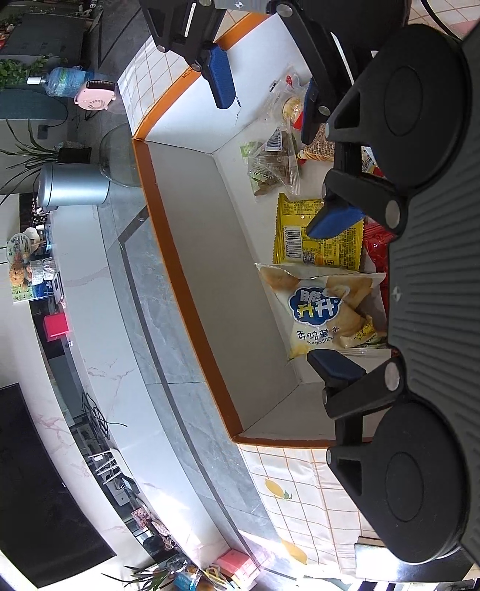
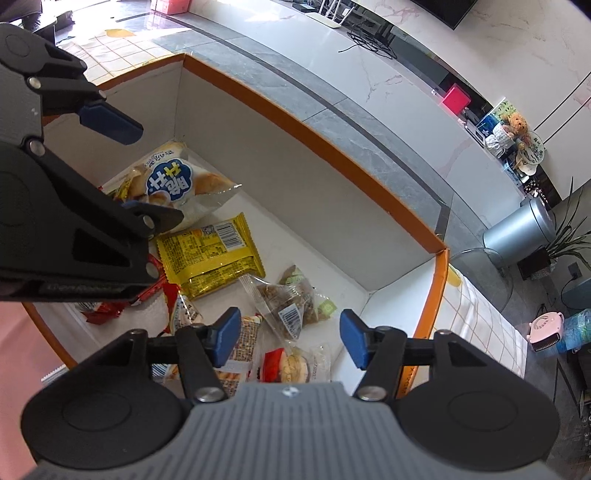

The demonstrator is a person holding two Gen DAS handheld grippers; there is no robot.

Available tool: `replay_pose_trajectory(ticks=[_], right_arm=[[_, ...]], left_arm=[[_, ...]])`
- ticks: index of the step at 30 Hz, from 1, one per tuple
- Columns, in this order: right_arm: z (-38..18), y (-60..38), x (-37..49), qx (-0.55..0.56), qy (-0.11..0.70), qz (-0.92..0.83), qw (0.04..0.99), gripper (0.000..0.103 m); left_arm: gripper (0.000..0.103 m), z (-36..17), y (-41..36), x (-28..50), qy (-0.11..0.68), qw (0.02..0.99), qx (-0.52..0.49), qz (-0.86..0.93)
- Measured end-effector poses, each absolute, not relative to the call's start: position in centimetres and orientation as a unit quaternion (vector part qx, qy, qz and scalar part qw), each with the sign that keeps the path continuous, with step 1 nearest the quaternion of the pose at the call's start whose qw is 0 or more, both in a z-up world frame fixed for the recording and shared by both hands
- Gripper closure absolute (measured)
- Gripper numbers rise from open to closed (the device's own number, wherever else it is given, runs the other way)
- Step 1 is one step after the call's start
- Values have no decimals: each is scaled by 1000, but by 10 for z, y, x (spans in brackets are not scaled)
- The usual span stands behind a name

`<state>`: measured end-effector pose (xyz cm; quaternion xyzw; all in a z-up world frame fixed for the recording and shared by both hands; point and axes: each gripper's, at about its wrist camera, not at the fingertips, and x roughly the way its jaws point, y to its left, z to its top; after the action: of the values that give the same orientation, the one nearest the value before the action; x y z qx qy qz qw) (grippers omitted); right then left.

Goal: Organize snacks
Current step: 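Open the left gripper dropping the potato bag while the right releases the nut packet, then withdraw both tools from the box toward the remaining snacks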

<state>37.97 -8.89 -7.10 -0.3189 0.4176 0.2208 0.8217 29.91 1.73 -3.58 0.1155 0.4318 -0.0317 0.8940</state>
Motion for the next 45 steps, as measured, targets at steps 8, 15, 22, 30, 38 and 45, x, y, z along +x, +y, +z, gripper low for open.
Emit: replay_pose_trajectory(ticks=[8,15,22,30,38,45], right_arm=[[-54,-95,367,-307,414,214,830,30],[-34,-110,347,-266,411,208,847,28],[-17,-134,314,-194,396,189,877,28],[-16,-167,267,-120,392,174,895,28],[-28,-204,231,-76,406,156,897,28],[-55,-241,217,-46,451,127,882,28]], left_arm=[[22,-23,11,280,418,900,120,-28],[22,-5,8,258,406,906,118,-24],[22,8,9,227,394,914,96,-31],[21,14,5,187,386,919,68,-50],[21,13,-1,153,385,919,41,-76],[21,0,-9,131,391,915,20,-103]])
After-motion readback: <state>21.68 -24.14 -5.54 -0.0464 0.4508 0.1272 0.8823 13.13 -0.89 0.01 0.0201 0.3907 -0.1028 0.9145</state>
